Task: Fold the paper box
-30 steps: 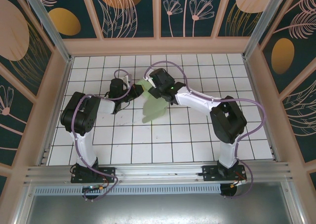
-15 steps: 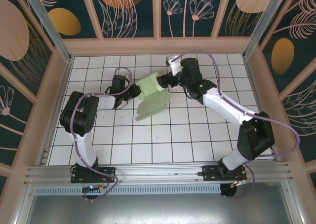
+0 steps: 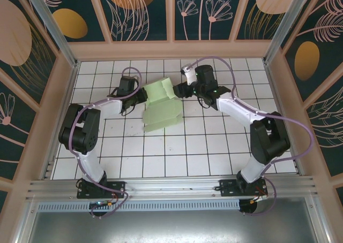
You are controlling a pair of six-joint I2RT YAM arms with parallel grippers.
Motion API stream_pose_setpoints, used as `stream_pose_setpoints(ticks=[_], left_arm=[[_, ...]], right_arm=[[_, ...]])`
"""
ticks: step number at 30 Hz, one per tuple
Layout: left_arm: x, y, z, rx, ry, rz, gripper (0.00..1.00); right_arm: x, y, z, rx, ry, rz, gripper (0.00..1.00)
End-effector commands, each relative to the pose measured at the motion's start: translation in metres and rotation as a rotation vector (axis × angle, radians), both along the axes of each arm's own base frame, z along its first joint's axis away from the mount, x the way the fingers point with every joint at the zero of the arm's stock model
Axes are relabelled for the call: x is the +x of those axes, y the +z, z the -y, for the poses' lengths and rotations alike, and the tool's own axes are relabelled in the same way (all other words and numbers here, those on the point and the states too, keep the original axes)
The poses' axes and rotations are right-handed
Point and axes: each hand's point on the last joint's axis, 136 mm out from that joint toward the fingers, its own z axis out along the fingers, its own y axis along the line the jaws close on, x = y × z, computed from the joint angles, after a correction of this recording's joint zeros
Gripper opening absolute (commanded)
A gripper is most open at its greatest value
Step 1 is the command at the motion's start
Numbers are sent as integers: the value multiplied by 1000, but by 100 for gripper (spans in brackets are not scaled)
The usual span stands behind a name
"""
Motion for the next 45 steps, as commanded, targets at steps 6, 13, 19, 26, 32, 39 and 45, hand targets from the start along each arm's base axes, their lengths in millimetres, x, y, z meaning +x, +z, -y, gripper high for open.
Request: stream_pose_setpoints(ticks=[6,13,19,26,32,39,45], left_arm=[[2,15,-1,30,-13,22,0],[0,15,-3,32,-6,22,0],[-1,12,-5,23,15,29,0],[-2,12,-4,5,18,31,0],[-3,11,-1,-1,11,30,0],[-5,9,-2,-1,10,29,0],[-5,8,0,-9,3,26,0]], right_arm=[[15,-8,-27,38,86,-34,61],[26,-25,-43,10,122,-63,57],[22,-40,-59,-39,140,-69,51],[20,-58,-67,-124,101,-60,40],[23,-70,-72,-206,53,-30,35],[38,-79,-58,-344,-68,4,38],[43,-89,-53,-450,-117,24,37]])
